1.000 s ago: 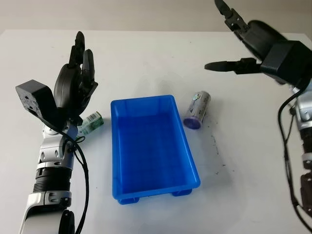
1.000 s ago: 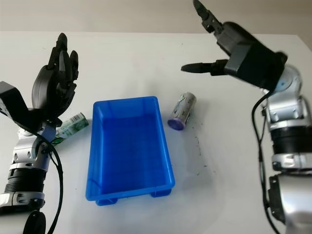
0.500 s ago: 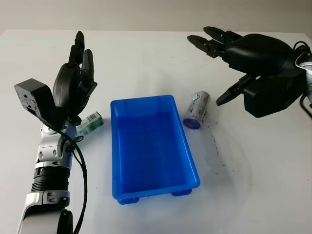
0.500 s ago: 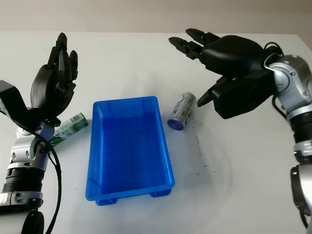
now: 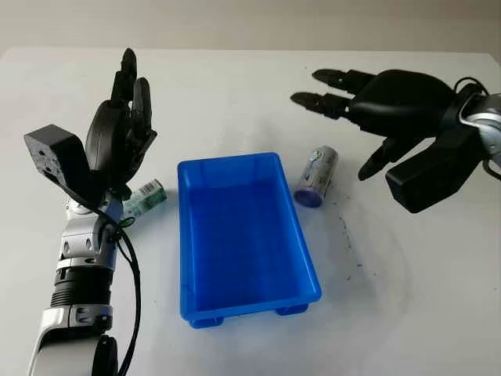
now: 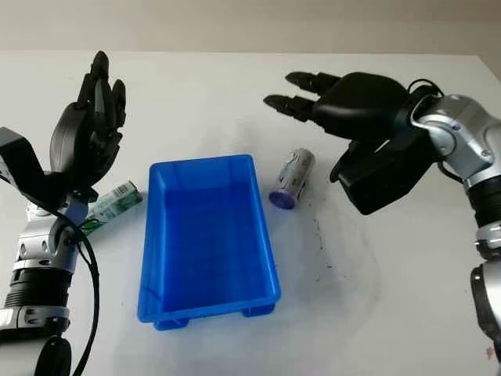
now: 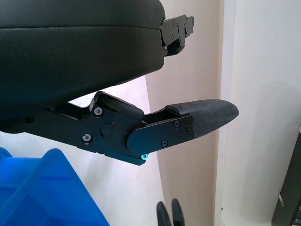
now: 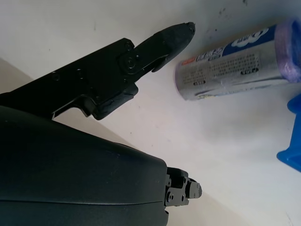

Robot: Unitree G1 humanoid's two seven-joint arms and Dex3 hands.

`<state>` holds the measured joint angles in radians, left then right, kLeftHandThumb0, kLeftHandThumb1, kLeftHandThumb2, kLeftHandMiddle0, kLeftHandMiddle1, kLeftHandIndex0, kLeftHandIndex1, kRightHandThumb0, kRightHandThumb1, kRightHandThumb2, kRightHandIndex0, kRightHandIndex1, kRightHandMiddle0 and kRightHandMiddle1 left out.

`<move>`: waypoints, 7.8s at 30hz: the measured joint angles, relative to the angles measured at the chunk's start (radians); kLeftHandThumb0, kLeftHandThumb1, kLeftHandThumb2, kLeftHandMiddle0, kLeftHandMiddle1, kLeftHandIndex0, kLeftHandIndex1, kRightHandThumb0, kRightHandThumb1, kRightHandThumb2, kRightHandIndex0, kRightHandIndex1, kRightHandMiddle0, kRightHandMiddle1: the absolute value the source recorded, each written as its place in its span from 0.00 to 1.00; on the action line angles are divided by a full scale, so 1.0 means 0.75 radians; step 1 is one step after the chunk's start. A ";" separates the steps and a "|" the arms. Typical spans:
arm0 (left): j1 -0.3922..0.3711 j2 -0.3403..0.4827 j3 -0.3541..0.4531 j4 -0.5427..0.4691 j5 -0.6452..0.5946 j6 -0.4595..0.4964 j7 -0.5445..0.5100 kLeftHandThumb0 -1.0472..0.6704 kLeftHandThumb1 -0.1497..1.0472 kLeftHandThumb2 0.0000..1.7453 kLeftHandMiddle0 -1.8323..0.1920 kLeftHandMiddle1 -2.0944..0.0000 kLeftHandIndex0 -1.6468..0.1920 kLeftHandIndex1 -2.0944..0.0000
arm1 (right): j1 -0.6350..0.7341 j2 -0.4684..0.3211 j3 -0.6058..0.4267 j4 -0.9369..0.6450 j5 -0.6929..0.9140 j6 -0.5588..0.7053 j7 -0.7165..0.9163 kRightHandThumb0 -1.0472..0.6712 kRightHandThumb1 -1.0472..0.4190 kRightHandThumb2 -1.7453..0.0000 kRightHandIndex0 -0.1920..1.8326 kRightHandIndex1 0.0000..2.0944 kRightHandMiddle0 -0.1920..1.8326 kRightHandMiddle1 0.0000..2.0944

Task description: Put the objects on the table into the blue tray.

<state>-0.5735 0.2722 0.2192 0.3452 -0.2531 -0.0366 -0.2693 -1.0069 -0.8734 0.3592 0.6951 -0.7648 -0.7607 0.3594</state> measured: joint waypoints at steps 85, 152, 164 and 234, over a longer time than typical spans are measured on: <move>0.007 0.003 0.001 -0.050 0.003 0.043 0.008 0.16 1.00 0.38 1.00 1.00 1.00 1.00 | -0.104 0.410 -0.112 -0.117 0.504 0.222 -0.243 0.35 0.00 0.83 0.65 1.00 0.48 1.00; 0.007 -0.020 0.003 -0.022 0.005 0.013 0.013 0.17 1.00 0.39 1.00 1.00 1.00 1.00 | 0.451 0.665 -0.658 -0.428 1.078 0.989 -0.156 0.17 0.00 0.63 0.00 0.00 0.00 0.00; 0.006 -0.004 0.001 -0.022 0.005 0.025 0.011 0.17 1.00 0.39 1.00 1.00 1.00 1.00 | 0.551 0.746 -0.697 -0.366 1.135 0.997 -0.240 0.21 0.00 0.61 0.00 0.00 0.00 0.00; 0.687 0.689 -0.214 -1.045 0.655 0.985 -0.253 0.08 0.96 0.03 0.89 0.69 0.98 0.98 | 0.570 0.771 -0.667 -0.424 1.080 1.075 -0.242 0.20 0.00 0.65 0.00 0.00 0.00 0.00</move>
<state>-0.0584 0.7890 0.0590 -0.4384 0.2379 0.7019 -0.4591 -0.5794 -0.2952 -0.1412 0.3773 0.0456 0.0458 0.1777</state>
